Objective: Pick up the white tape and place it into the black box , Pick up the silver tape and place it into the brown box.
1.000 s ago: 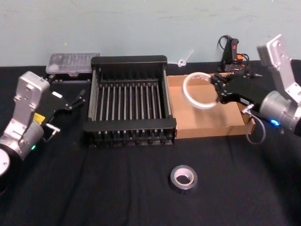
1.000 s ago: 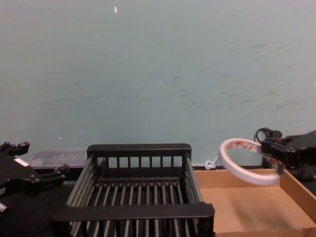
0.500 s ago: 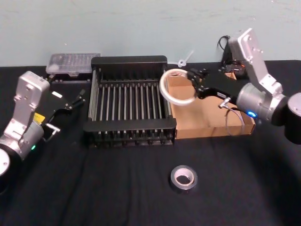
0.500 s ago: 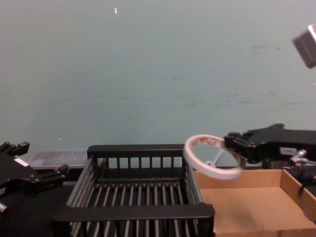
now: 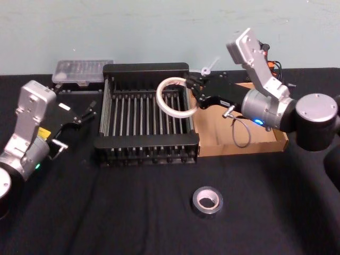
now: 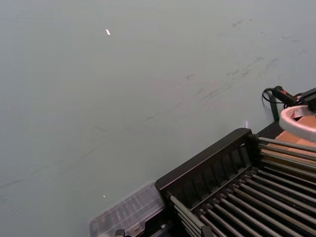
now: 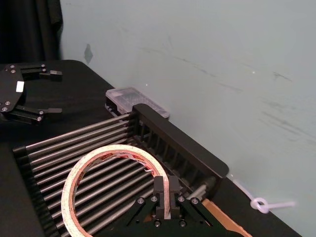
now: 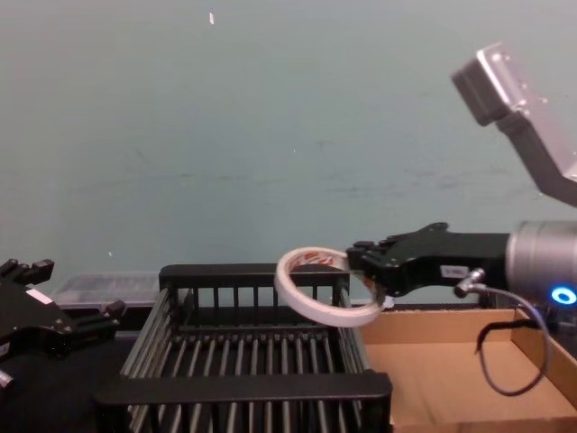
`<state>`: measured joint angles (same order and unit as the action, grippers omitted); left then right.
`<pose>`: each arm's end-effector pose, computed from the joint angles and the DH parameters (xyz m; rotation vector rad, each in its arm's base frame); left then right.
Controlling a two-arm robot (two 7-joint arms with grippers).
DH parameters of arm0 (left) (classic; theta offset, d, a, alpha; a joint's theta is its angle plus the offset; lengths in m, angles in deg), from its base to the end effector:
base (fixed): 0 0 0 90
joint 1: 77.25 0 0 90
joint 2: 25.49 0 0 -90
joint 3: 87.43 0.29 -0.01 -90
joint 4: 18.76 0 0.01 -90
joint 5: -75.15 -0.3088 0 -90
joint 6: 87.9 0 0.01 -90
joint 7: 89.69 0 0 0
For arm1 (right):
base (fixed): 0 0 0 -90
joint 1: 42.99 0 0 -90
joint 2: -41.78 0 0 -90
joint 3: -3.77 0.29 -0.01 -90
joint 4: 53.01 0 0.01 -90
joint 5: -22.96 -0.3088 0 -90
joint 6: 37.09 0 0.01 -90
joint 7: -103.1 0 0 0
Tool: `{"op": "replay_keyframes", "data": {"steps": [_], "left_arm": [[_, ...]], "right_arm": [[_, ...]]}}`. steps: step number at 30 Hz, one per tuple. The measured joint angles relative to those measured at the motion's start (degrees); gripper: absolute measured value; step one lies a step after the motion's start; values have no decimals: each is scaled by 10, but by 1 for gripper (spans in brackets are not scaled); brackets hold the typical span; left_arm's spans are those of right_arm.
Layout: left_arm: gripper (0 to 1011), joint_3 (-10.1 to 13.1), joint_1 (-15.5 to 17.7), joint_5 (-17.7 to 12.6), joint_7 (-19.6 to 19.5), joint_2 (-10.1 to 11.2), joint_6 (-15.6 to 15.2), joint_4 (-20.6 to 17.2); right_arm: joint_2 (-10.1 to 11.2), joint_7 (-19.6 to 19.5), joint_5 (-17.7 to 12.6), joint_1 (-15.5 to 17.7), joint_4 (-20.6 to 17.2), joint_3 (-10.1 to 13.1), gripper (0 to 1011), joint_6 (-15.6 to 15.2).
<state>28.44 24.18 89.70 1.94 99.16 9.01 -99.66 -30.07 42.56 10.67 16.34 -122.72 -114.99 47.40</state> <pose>0.3581 0.0827 -0.3023 0.3045 -0.2851 1.2480 0.4525 0.0117 -0.2387 -0.2782 -0.1233 -0.7404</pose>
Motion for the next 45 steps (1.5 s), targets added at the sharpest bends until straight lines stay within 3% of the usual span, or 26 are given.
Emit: {"op": "replay_keyframes", "data": {"steps": [8, 27, 36, 45], "left_arm": [[1001, 0, 0, 0, 0, 0, 0, 0], [1002, 0, 0, 0, 0, 0, 0, 0], [1001, 0, 0, 0, 0, 0, 0, 0], [1001, 0, 0, 0, 0, 0, 0, 0]], "right_arm": [[-20, 4, 9, -23, 35, -14, 65, 9], [-17, 3, 8, -20, 30, -12, 80, 8], [-17, 3, 8, -20, 29, -12, 300, 7], [-16, 3, 7, -19, 28, -11, 599, 7]]}}
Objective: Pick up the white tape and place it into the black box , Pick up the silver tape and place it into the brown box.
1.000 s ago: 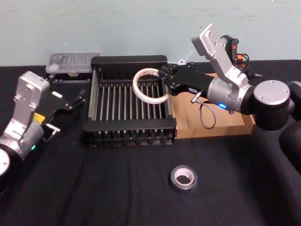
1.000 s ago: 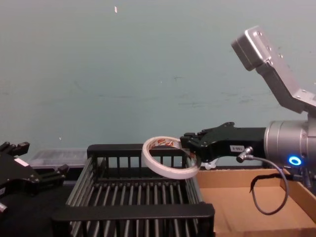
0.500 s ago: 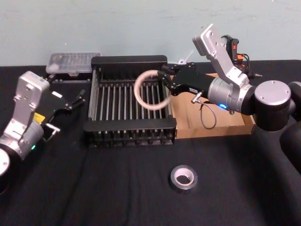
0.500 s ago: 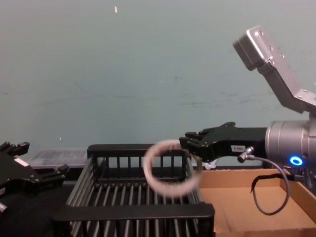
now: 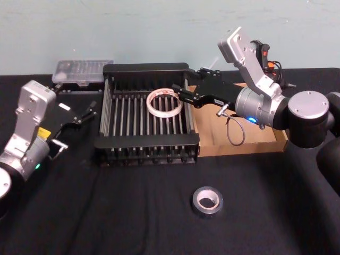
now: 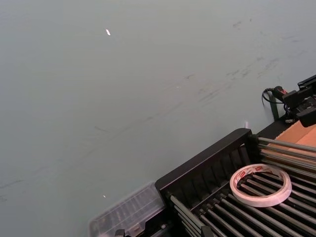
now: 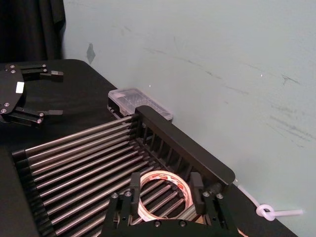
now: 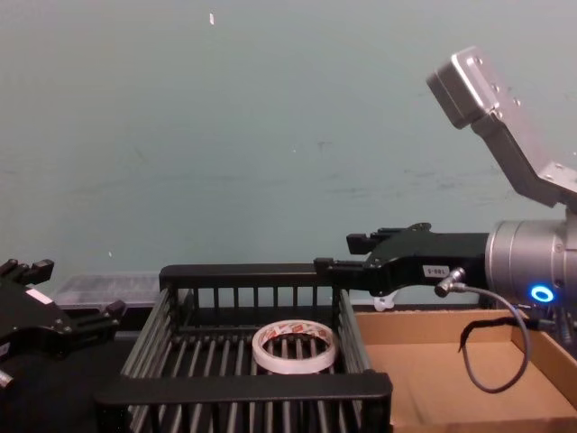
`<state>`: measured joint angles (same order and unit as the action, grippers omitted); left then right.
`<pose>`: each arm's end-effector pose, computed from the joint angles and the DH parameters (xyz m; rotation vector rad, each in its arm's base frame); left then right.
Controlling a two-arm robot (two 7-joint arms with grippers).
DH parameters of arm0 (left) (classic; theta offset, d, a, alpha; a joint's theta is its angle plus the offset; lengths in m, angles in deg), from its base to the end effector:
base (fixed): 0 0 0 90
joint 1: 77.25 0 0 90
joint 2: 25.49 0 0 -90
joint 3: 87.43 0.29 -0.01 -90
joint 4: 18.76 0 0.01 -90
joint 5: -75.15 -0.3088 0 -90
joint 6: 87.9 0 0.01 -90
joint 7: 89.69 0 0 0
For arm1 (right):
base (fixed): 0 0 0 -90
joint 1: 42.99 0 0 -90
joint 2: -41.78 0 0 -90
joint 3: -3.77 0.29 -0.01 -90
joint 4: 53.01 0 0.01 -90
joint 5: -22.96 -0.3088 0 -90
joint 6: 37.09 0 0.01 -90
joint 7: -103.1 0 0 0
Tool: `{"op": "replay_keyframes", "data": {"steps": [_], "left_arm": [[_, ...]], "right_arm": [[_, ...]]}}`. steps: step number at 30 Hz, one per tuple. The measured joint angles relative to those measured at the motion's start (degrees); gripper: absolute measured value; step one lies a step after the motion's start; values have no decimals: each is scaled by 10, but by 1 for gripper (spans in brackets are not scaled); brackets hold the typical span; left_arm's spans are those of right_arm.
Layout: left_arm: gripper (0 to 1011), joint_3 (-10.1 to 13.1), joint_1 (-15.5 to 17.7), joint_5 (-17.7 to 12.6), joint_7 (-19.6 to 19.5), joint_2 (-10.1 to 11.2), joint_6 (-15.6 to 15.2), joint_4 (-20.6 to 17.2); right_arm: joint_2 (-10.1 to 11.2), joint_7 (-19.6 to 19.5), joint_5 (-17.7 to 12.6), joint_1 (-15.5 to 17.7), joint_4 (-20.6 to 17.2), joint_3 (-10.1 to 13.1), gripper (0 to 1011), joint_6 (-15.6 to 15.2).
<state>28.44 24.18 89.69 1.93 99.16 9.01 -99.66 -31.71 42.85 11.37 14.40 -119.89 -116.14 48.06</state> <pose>0.3581 0.0827 -0.3023 0.3046 -0.2852 1.2478 0.4607 0.0222 -0.2395 -0.2843 -0.1280 -0.7244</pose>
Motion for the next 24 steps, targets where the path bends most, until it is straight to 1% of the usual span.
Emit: {"op": "replay_keyframes", "data": {"steps": [2, 6, 8, 9, 10, 13, 14, 24], "left_arm": [[1001, 0, 0, 0, 0, 0, 0, 0], [1001, 0, 0, 0, 0, 0, 0, 0], [1001, 0, 0, 0, 0, 0, 0, 0], [1001, 0, 0, 0, 0, 0, 0, 0], [1001, 0, 0, 0, 0, 0, 0, 0], [1001, 0, 0, 0, 0, 0, 0, 0], [1001, 0, 0, 0, 0, 0, 0, 0], [1001, 0, 0, 0, 0, 0, 0, 0]], "right_arm": [[0, 0, 0, 0, 0, 0, 672, 0], [0, 0, 0, 0, 0, 0, 775, 0], [0, 0, 0, 0, 0, 0, 849, 0], [0, 0, 0, 0, 0, 0, 859, 0], [0, 0, 0, 0, 0, 0, 917, 0], [0, 0, 0, 0, 0, 0, 963, 0], [0, 0, 0, 0, 0, 0, 1002, 0], [0, 0, 0, 0, 0, 0, 1002, 0]]}}
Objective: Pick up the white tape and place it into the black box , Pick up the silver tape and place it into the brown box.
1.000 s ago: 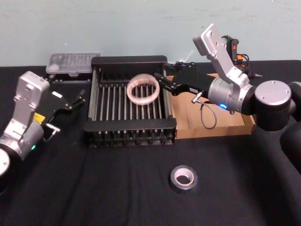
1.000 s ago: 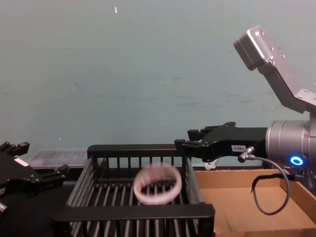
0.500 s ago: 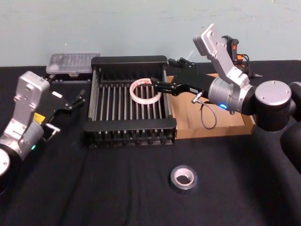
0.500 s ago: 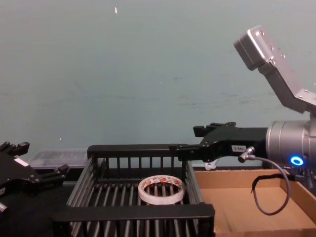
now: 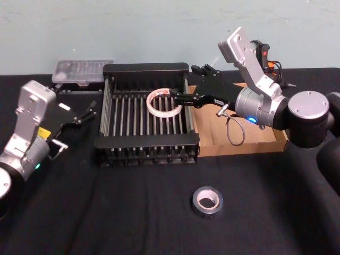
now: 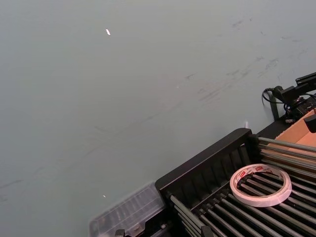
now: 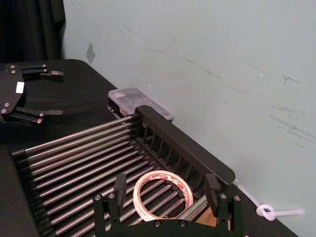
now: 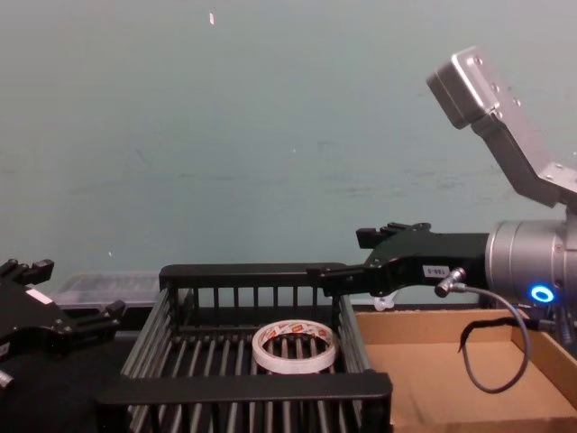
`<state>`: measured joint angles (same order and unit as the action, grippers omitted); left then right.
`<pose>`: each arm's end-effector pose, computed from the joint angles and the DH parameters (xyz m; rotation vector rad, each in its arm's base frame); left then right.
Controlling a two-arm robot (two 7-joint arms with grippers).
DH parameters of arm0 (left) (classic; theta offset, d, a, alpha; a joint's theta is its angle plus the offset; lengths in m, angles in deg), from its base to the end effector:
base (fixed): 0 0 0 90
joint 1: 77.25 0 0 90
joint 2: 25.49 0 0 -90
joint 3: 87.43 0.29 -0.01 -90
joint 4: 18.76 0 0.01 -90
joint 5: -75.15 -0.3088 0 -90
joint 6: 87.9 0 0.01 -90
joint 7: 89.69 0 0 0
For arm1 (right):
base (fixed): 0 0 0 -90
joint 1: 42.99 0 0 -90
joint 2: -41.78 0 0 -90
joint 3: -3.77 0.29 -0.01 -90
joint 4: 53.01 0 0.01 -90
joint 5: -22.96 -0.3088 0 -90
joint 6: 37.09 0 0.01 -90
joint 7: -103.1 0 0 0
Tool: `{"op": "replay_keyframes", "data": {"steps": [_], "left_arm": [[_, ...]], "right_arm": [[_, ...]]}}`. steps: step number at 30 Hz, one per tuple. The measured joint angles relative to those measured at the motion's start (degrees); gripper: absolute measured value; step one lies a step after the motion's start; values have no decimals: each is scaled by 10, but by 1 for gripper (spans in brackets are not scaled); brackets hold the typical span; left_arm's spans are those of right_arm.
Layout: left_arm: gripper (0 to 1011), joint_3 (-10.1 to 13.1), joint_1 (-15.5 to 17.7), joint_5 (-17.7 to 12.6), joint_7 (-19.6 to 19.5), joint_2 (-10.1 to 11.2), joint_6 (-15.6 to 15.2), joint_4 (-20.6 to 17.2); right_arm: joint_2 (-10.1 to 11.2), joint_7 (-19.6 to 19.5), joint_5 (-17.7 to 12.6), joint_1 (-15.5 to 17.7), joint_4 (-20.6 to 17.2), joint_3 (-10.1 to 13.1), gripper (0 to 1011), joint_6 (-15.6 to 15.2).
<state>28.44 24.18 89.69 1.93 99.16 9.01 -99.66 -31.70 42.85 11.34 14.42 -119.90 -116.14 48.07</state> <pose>0.3581 0.0827 -0.3023 0.3046 -0.2852 1.2478 0.4606 0.0222 -0.2396 -0.2839 -0.1276 -0.7244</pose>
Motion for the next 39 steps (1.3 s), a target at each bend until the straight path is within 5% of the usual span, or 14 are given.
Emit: {"op": "replay_keyframes", "data": {"steps": [17, 39], "left_arm": [[1001, 0, 0, 0, 0, 0, 0, 0], [1002, 0, 0, 0, 0, 0, 0, 0]], "right_arm": [[32, -14, -25, 46, -82, 30, 1003, -27], [160, -22, -96, 195, -293, 74, 1002, -122]]}}
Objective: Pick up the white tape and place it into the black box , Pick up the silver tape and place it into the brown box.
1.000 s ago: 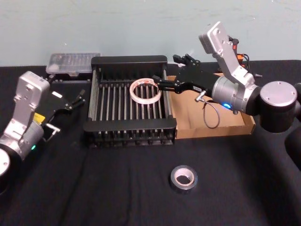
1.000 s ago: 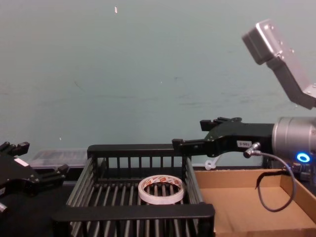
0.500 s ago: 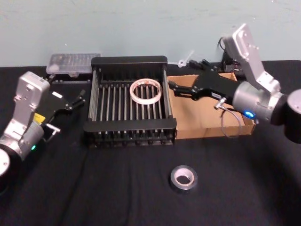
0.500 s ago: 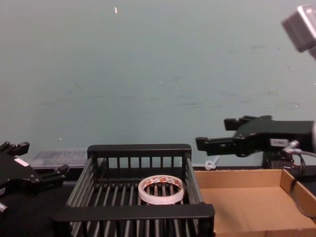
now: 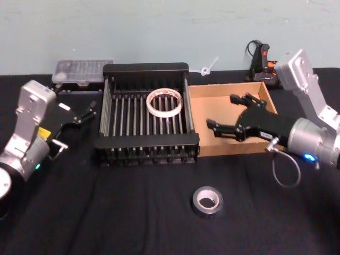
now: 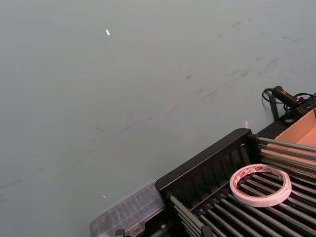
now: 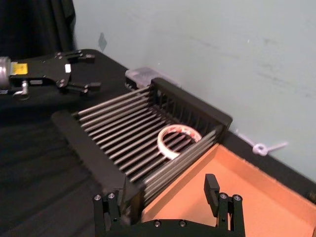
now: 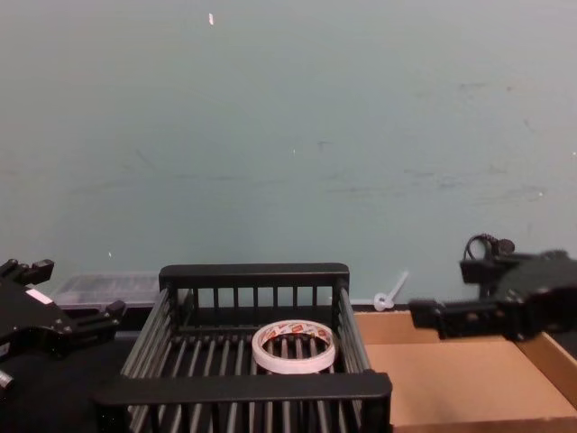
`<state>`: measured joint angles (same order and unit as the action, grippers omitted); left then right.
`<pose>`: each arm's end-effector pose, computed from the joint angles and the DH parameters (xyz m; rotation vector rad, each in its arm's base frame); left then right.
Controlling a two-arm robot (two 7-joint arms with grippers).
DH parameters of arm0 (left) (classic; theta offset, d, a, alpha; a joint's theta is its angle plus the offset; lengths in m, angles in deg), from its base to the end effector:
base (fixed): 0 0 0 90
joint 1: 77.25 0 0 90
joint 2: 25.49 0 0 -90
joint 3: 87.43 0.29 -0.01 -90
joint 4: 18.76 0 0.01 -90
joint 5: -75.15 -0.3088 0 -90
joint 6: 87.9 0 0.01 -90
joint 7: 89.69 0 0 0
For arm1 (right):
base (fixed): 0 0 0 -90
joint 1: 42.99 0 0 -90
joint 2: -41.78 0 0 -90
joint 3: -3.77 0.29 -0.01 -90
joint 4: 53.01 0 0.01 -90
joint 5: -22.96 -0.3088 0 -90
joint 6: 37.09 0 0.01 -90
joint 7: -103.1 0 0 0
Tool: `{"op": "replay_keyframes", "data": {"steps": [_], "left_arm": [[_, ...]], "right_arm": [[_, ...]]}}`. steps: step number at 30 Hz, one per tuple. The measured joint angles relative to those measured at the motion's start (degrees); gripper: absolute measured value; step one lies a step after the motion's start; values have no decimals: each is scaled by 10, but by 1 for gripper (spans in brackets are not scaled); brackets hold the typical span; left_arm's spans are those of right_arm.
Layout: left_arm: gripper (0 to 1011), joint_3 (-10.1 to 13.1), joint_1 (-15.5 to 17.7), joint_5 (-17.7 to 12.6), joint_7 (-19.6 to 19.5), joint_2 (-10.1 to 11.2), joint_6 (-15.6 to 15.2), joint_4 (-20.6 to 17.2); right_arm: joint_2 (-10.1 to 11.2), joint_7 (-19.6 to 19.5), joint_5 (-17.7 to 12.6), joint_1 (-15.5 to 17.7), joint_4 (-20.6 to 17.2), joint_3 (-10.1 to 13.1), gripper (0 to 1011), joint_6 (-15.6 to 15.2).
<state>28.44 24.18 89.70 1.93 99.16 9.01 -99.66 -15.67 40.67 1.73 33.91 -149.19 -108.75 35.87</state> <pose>0.3581 0.0827 -0.3023 0.3045 -0.2850 1.2478 0.3613 -0.0377 -0.2181 -0.3159 -0.0123 -0.7406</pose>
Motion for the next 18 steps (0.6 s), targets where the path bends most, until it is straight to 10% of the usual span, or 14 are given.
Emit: {"op": "replay_keyframes", "data": {"steps": [18], "left_arm": [[1001, 0, 0, 0, 0, 0, 0, 0]], "right_arm": [[60, -7, -38, 70, -68, -11, 1002, -55]]}}
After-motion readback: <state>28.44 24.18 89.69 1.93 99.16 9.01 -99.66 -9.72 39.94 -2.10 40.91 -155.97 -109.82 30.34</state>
